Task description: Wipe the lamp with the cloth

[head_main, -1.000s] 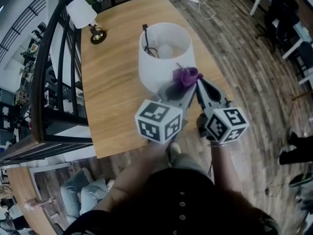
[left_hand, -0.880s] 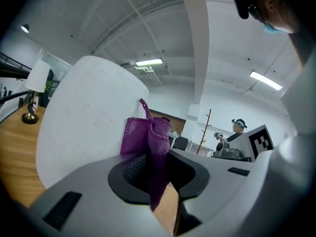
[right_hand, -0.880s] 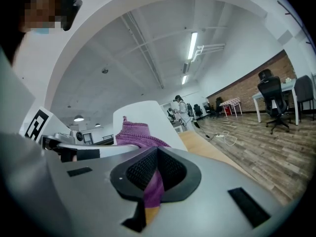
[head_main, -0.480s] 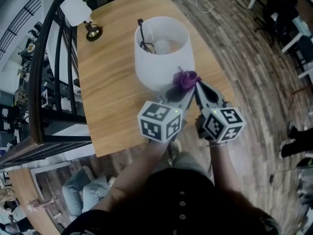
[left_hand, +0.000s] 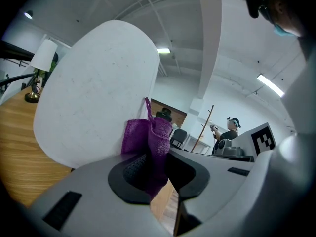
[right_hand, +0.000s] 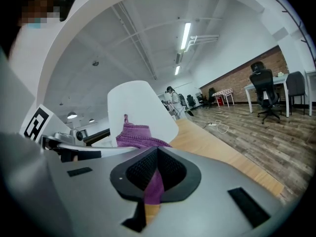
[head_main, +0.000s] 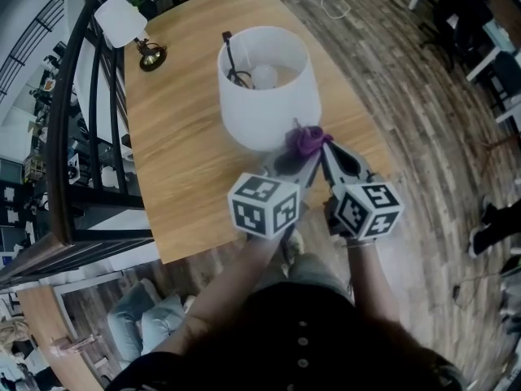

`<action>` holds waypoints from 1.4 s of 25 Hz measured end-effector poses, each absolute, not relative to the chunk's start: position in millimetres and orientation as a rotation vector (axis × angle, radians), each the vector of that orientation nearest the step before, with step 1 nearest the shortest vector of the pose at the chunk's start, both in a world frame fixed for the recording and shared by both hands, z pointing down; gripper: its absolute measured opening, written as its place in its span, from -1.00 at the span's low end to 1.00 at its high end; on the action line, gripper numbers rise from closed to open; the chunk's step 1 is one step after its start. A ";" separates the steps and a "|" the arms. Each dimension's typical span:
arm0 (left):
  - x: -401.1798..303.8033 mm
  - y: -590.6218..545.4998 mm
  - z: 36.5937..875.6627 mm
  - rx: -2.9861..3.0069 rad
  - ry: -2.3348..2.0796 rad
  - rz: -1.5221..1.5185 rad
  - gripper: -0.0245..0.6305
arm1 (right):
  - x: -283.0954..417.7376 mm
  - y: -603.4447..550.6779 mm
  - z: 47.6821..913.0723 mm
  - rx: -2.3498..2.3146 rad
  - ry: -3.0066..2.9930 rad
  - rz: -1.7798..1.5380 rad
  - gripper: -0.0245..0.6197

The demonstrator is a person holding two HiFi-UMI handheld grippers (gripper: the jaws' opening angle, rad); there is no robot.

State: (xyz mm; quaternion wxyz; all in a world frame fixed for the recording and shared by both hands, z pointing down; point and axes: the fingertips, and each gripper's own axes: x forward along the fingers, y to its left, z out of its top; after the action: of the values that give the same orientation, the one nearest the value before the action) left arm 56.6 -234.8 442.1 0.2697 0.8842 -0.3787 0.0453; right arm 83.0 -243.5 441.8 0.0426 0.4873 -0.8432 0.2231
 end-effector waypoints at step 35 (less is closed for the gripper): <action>73.4 -297.7 293.0 2.504 -1.336 -0.246 -0.69 | 105.6 -302.7 300.2 1.533 -2.850 0.229 -0.89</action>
State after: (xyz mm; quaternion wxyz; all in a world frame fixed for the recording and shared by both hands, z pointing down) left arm 73.4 -297.7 293.0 0.1461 0.8695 -0.4640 -0.0854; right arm 105.6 -302.7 300.2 -0.0512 0.4721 -0.8773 0.0705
